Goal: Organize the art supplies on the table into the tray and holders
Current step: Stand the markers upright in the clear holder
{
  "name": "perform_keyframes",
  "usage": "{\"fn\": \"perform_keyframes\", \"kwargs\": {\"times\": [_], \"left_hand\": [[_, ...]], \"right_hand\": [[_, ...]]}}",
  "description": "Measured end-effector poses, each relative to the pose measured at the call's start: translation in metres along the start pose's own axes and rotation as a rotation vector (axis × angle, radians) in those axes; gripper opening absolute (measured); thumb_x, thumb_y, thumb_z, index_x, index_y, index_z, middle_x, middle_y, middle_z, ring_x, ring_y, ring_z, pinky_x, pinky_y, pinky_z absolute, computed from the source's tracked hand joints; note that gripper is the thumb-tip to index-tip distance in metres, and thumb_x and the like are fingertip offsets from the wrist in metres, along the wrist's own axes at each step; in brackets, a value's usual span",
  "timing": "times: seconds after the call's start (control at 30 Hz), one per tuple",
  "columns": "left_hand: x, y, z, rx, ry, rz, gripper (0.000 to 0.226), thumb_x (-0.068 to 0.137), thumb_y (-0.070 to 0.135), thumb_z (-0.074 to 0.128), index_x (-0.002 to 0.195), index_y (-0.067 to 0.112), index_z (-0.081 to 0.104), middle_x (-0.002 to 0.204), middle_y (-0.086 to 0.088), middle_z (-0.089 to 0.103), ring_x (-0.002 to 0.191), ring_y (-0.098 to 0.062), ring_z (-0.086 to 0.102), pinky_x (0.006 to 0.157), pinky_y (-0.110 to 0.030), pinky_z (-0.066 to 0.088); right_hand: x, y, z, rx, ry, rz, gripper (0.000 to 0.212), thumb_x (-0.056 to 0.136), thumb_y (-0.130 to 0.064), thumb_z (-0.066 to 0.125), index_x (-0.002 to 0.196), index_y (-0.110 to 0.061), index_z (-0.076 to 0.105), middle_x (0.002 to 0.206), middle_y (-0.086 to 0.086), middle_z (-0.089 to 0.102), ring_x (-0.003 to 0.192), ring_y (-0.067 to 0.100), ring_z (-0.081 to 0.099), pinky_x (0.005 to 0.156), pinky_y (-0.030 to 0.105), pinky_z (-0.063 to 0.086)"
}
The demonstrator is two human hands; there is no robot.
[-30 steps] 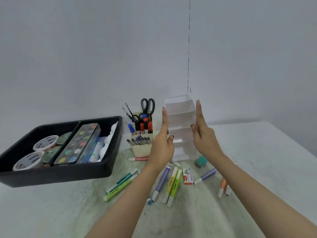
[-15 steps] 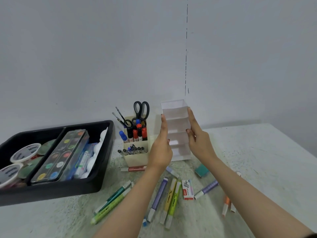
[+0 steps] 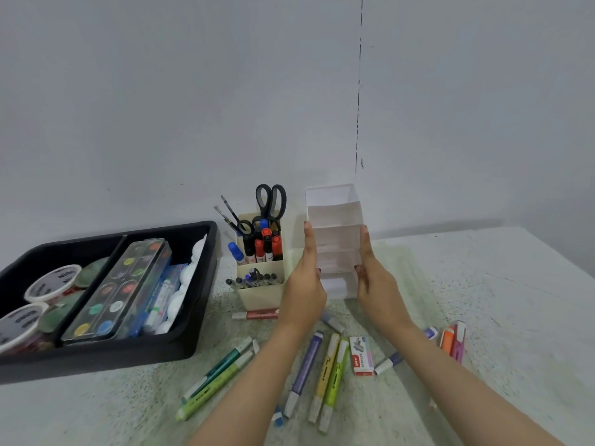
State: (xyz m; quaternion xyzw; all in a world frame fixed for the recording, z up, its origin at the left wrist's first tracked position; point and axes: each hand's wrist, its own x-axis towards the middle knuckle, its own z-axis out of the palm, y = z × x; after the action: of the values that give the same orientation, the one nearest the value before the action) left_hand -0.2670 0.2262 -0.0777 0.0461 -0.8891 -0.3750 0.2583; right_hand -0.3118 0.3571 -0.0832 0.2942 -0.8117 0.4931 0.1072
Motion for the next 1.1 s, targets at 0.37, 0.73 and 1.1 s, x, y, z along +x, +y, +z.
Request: {"fn": "perform_keyframes", "kwargs": {"times": [0.37, 0.73, 1.1], "left_hand": [[0.007, -0.002, -0.006, 0.016, 0.053, -0.054, 0.102, 0.093, -0.004, 0.039, 0.124, 0.065, -0.030, 0.082, -0.005, 0.055, 0.064, -0.020, 0.053, 0.058, -0.033, 0.050], [0.005, 0.000, -0.011, -0.036, -0.008, -0.052, 0.101, 0.093, -0.005, 0.037, 0.126, 0.063, -0.029, 0.131, -0.004, 0.049, 0.079, -0.012, 0.056, 0.069, -0.033, 0.055], [-0.077, 0.008, 0.010, 0.232, -0.060, 0.110, 0.060, 0.082, -0.002, 0.054, 0.136, 0.022, 0.044, 0.142, -0.003, 0.038, 0.133, -0.019, 0.032, 0.111, -0.040, 0.031]], "right_hand": [[0.018, -0.002, 0.007, 0.005, -0.030, 0.057, 0.071, 0.099, -0.010, 0.040, 0.140, -0.040, -0.010, 0.065, -0.025, 0.042, 0.059, -0.019, 0.051, 0.055, 0.001, 0.037], [0.011, 0.009, 0.002, -0.106, -0.037, -0.036, 0.073, 0.099, -0.017, 0.041, 0.141, -0.057, -0.005, 0.092, -0.014, 0.064, 0.060, 0.005, 0.059, 0.057, 0.019, 0.048], [-0.037, 0.031, -0.046, -0.680, -0.221, 0.093, 0.035, 0.091, -0.044, 0.049, 0.119, -0.027, 0.062, 0.105, -0.006, 0.061, 0.091, 0.010, 0.043, 0.074, 0.024, 0.029]]}}
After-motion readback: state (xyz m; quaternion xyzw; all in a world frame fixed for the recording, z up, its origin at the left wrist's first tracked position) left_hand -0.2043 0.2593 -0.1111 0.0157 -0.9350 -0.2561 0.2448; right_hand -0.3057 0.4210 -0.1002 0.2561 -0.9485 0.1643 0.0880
